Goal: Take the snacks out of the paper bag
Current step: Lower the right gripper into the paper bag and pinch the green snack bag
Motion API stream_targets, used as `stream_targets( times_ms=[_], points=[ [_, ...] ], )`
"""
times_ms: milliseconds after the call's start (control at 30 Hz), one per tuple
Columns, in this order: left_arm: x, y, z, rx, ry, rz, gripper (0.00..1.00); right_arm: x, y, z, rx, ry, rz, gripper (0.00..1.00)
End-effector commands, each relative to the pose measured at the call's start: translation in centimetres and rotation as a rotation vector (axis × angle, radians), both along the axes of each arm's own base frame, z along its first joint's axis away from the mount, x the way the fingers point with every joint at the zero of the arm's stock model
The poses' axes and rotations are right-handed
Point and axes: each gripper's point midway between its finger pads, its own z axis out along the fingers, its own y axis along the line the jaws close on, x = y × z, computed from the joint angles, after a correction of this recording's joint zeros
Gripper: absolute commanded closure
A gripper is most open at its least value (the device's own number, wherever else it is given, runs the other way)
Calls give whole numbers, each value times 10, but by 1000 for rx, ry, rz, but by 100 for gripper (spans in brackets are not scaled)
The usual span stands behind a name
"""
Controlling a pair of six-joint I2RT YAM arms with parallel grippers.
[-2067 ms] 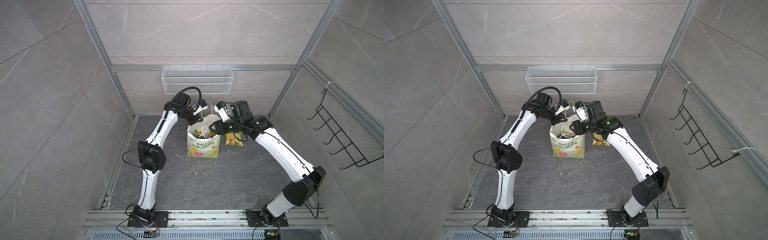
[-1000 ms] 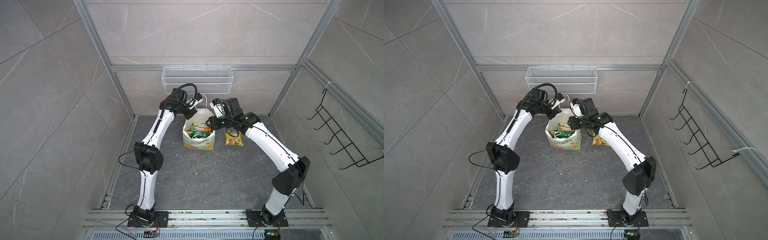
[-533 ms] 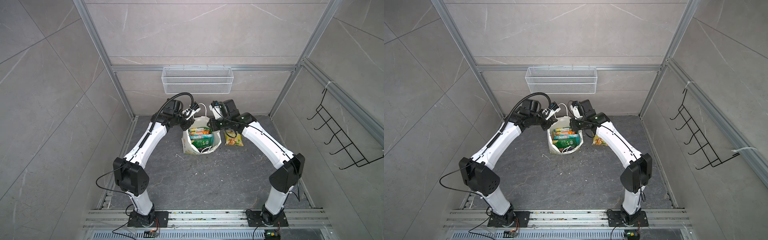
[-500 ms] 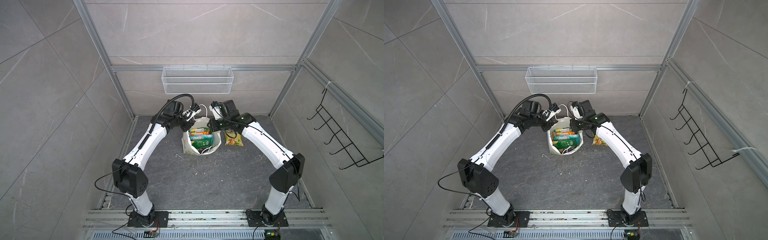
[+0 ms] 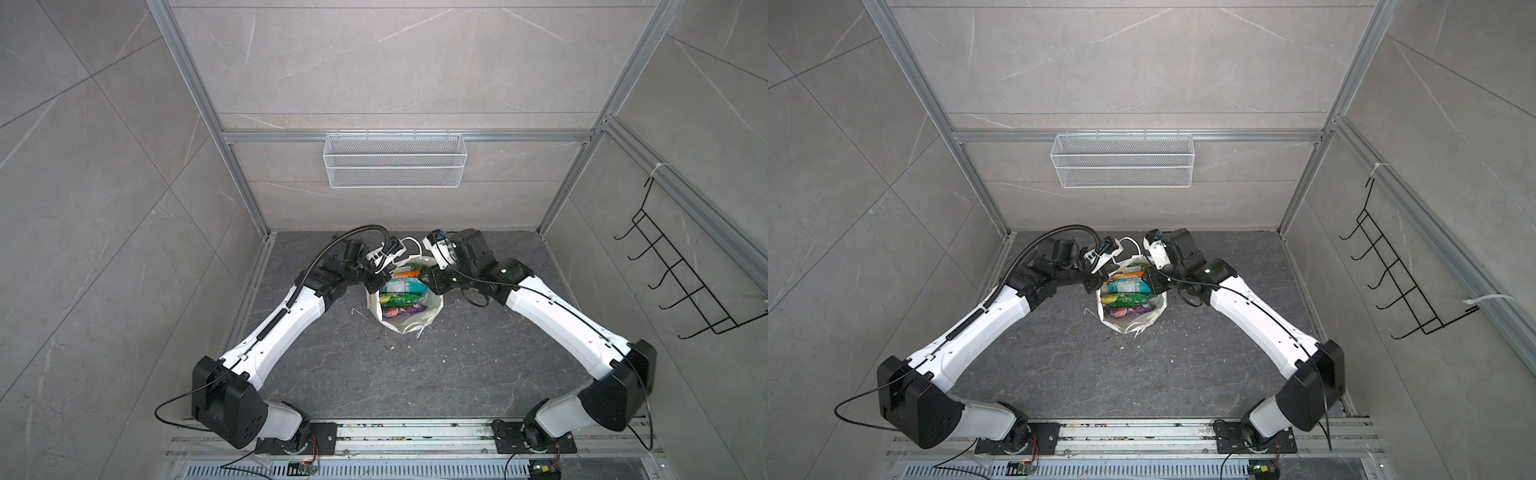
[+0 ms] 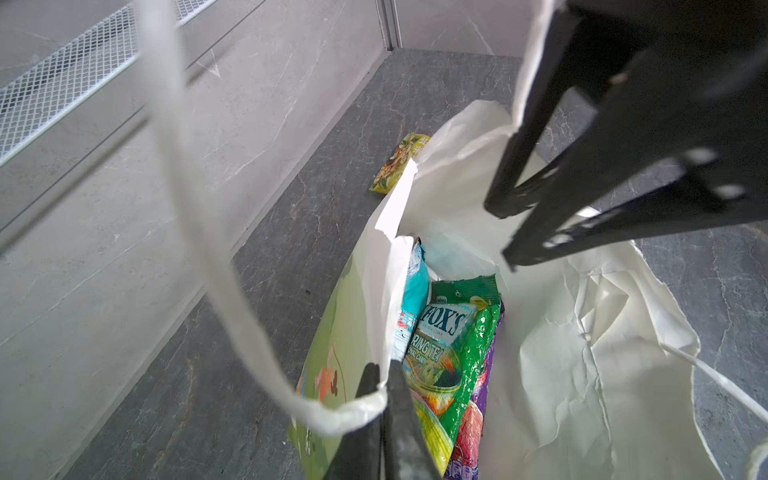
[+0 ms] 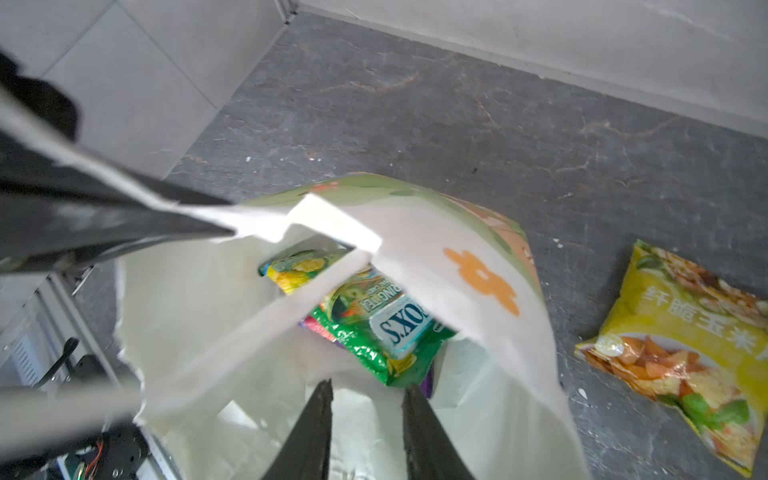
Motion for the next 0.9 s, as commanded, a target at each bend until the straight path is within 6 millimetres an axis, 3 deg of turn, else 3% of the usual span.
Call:
stream_targets(
  times_ms=[0, 133, 233, 433, 733, 867],
  points=[
    [-2, -2, 25, -65, -60, 8, 100, -22, 17, 25, 52, -106, 176, 66],
    [0, -3, 27, -67, -68, 9, 100, -42, 31, 4, -104, -101, 339, 66],
    [3, -2, 24, -58, -76, 21, 100, -45, 40, -13, -209, -101, 417, 66],
    [10, 3, 23, -54, -88, 44, 100, -28, 54, -43, -298, -188, 485, 61],
    [14, 9, 25, -79, -69, 43, 100, -15, 52, -83, -444, -210, 548, 44],
    [14, 8, 25, -80, -67, 35, 100, -8, 47, -95, -505, -217, 554, 43]
  ],
)
